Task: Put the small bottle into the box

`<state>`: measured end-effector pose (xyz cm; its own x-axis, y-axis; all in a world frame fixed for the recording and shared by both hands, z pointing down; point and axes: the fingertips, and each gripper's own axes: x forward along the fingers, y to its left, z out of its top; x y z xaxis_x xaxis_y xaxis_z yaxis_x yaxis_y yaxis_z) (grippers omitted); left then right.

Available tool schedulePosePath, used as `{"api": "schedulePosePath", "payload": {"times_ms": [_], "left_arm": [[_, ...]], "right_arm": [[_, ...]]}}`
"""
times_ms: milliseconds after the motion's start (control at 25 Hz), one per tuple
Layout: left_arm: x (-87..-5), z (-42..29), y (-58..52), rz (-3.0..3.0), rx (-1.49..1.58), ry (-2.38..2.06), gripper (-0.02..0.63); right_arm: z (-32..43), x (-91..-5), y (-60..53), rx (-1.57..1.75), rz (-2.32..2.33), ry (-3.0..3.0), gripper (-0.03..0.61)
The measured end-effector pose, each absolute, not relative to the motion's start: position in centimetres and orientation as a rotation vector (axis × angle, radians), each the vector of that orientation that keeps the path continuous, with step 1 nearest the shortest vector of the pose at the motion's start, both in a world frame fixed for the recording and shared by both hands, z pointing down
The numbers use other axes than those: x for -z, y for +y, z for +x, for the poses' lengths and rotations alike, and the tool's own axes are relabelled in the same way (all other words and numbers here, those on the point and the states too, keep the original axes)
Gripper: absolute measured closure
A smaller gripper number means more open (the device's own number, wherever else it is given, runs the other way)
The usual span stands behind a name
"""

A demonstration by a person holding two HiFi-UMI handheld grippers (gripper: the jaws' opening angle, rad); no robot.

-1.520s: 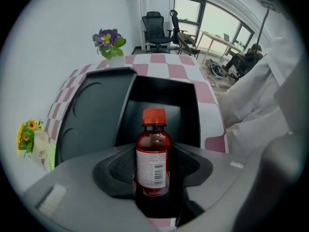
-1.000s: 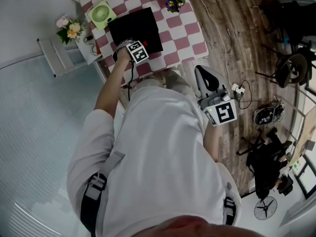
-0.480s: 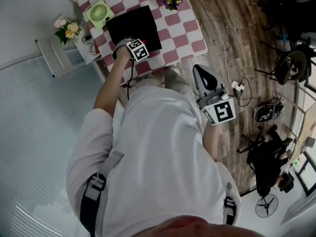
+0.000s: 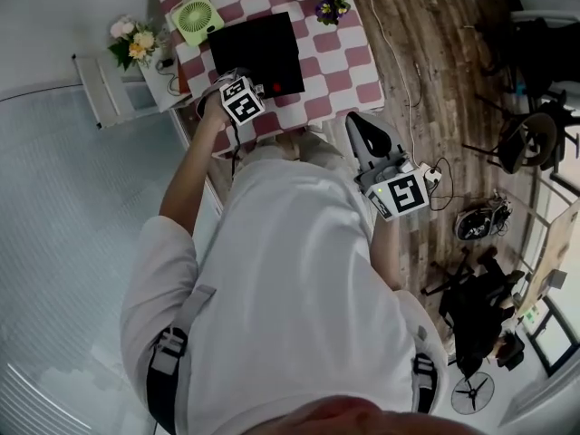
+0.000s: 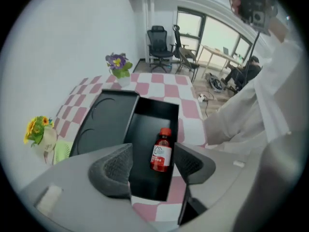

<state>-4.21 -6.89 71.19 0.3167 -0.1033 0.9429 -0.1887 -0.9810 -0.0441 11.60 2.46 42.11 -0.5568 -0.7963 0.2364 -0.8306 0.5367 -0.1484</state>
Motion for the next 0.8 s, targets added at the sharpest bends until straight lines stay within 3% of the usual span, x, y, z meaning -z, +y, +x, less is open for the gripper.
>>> {"api": "schedulePosePath", "payload": {"times_ms": [400, 560, 680, 800], "left_arm": [[-55.7, -7.3, -5.6, 2.657, -0.787, -0.737, 0.376], [-49.0, -10.0, -4.9, 2.793, -0.493, -1.004, 0.469], [-44.7, -12.5, -4.3, 2.865, -0.352, -1.218, 0.592], [-40.7, -13.9, -3.5, 2.903, -0.18, -1.342, 0.614]], "right_arm": [[4.5, -41.0, -1.3, -0.348, 1.242, -2.78, 0.578], [1.6, -39.7, -2.4, -0.338, 1.235, -2.832, 0.578], [-0.5, -38.6, -2.8, -0.314, 1.258, -2.866, 0.578], [-2.9, -37.3, -2.8, -0.172, 1.255, -2.885, 0.58]]}}
